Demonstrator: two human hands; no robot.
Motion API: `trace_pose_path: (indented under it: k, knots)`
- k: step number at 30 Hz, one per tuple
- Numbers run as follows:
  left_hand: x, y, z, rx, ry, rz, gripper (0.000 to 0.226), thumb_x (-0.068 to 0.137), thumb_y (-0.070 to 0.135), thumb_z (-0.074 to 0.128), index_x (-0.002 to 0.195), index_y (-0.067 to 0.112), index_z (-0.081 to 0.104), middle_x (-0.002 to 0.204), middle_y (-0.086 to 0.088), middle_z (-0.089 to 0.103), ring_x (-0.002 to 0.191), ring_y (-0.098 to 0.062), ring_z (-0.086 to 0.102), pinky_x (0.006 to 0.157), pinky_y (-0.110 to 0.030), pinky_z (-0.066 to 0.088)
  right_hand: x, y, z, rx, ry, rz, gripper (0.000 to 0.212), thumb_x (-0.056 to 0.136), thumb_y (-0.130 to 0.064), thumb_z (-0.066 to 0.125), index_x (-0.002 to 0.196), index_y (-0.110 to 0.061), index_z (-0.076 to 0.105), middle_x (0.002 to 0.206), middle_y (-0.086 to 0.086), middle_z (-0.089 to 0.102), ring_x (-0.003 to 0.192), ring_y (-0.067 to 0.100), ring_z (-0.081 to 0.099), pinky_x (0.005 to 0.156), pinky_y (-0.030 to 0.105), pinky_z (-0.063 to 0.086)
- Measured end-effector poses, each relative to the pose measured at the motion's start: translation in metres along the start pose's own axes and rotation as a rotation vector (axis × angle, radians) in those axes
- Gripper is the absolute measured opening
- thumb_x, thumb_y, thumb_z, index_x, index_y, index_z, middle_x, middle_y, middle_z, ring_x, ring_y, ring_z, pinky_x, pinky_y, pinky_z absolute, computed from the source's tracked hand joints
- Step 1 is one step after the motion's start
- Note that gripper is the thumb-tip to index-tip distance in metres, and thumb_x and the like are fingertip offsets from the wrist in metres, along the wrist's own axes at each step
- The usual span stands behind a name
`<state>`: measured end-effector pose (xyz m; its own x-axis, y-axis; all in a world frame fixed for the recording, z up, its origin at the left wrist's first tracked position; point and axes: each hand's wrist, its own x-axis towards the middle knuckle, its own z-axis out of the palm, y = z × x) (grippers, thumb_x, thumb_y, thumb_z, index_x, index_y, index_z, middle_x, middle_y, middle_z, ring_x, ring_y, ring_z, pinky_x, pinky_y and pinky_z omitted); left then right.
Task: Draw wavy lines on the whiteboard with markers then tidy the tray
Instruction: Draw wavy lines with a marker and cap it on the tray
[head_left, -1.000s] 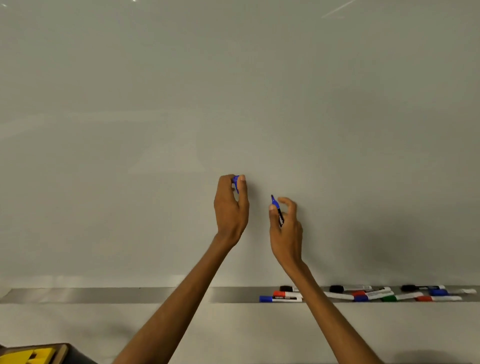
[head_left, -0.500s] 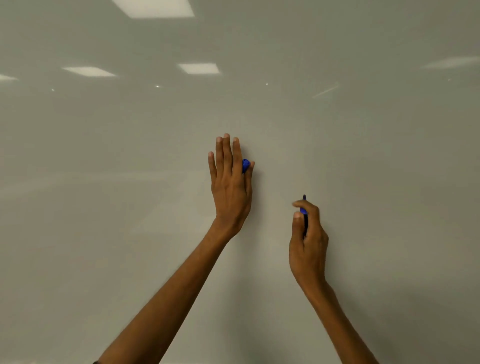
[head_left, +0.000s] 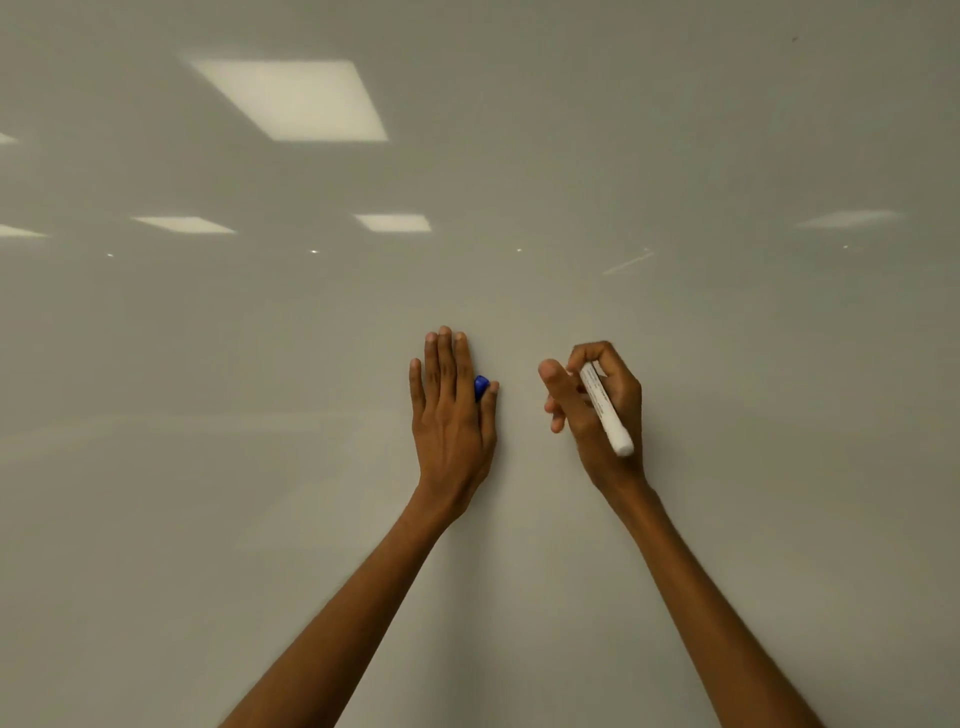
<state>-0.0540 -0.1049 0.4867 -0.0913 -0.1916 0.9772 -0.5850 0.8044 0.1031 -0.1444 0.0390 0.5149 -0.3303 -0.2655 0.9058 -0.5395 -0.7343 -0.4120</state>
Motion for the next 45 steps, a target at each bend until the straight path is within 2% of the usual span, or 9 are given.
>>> trace_pose_path:
  k: [3, 7, 10, 17, 21, 28, 33, 38, 45]
  knots:
    - [0.0, 0.001, 0.001, 0.002, 0.017, -0.004, 0.063, 0.104, 0.034, 0.035, 0.153, 0.002, 0.013, 0.162, -0.013, 0.007, 0.151, -0.025, 0.003, 0.123, -0.042, 0.006, 0.007, 0.009, -0.004, -0.003, 0.129, 0.003, 0.034, 0.093, -0.047, 0.045, 0.095, -0.017, 0.062, 0.064, 0.008, 0.055, 0.051, 0.027, 0.048, 0.044, 0.027, 0.038]
    - [0.0, 0.0, 0.003, 0.013, 0.032, -0.001, 0.063, 0.103, 0.034, 0.036, 0.153, 0.002, 0.015, 0.162, -0.013, 0.009, 0.151, -0.025, 0.004, 0.123, -0.042, 0.007, 0.009, 0.018, -0.008, -0.123, 0.289, 0.056, 0.008, 0.093, -0.022, 0.045, 0.101, -0.021, 0.047, 0.054, 0.002, 0.044, 0.05, 0.015, 0.039, 0.05, 0.03, 0.036]
    - [-0.001, 0.0, 0.004, 0.017, 0.036, 0.002, 0.063, 0.103, 0.034, 0.037, 0.153, 0.002, 0.014, 0.162, -0.013, 0.008, 0.151, -0.025, 0.004, 0.123, -0.04, 0.005, 0.006, 0.021, -0.007, -0.216, 0.262, -0.003, 0.014, 0.092, -0.015, 0.055, 0.101, -0.016, 0.043, 0.062, 0.01, 0.058, 0.052, 0.021, 0.052, 0.049, 0.032, 0.045]
    - [-0.001, -0.001, 0.005, 0.035, 0.047, 0.01, 0.064, 0.103, 0.033, 0.038, 0.153, 0.002, 0.014, 0.162, -0.013, 0.009, 0.151, -0.025, 0.004, 0.123, -0.042, 0.008, -0.007, 0.032, -0.001, -0.261, 0.212, -0.026, 0.013, 0.09, -0.013, 0.064, 0.089, -0.006, 0.053, 0.069, 0.002, 0.062, 0.055, 0.019, 0.06, 0.047, 0.043, 0.052]
    - [-0.001, 0.0, 0.005, 0.04, 0.055, 0.009, 0.063, 0.104, 0.033, 0.039, 0.153, 0.002, 0.014, 0.162, -0.013, 0.01, 0.15, -0.025, 0.005, 0.123, -0.042, 0.008, -0.027, 0.038, -0.006, -0.205, 0.337, 0.061, 0.013, 0.09, -0.009, 0.062, 0.083, -0.006, 0.052, 0.065, 0.01, 0.061, 0.051, 0.027, 0.058, 0.048, 0.046, 0.049]
    - [-0.001, 0.0, 0.004, 0.041, 0.047, 0.005, 0.064, 0.104, 0.034, 0.038, 0.153, 0.002, 0.013, 0.162, -0.014, 0.009, 0.15, -0.025, 0.004, 0.123, -0.04, 0.005, -0.073, 0.052, -0.007, -0.229, 0.307, 0.122, 0.013, 0.086, -0.017, 0.062, 0.081, -0.01, 0.052, 0.063, 0.008, 0.061, 0.051, 0.03, 0.059, 0.049, 0.049, 0.049]
    - [-0.002, 0.001, 0.004, 0.041, 0.06, 0.007, 0.062, 0.104, 0.033, 0.039, 0.153, 0.002, 0.015, 0.162, -0.014, 0.011, 0.15, -0.025, 0.004, 0.123, -0.041, 0.006, -0.051, 0.029, -0.012, -0.17, 0.326, 0.074, 0.011, 0.09, -0.007, 0.063, 0.086, -0.005, 0.054, 0.068, 0.003, 0.064, 0.051, 0.023, 0.061, 0.049, 0.026, 0.048]
    - [-0.002, 0.001, 0.004, 0.029, 0.064, 0.004, 0.062, 0.105, 0.033, 0.038, 0.153, 0.002, 0.015, 0.162, -0.013, 0.011, 0.151, -0.024, 0.004, 0.123, -0.042, 0.007, 0.001, 0.02, -0.02, -0.137, 0.411, 0.035, 0.014, 0.091, -0.012, 0.064, 0.091, -0.002, 0.055, 0.079, 0.007, 0.067, 0.056, 0.027, 0.064, 0.052, 0.017, 0.045]
    - [-0.002, 0.0, 0.005, 0.029, 0.064, 0.009, 0.062, 0.105, 0.034, 0.037, 0.153, 0.002, 0.014, 0.162, -0.014, 0.011, 0.15, -0.025, 0.004, 0.123, -0.042, 0.007, -0.026, 0.039, -0.025, -0.101, 0.417, 0.141, 0.013, 0.09, -0.014, 0.066, 0.087, -0.007, 0.055, 0.078, 0.005, 0.068, 0.054, 0.024, 0.065, 0.05, 0.027, 0.044]
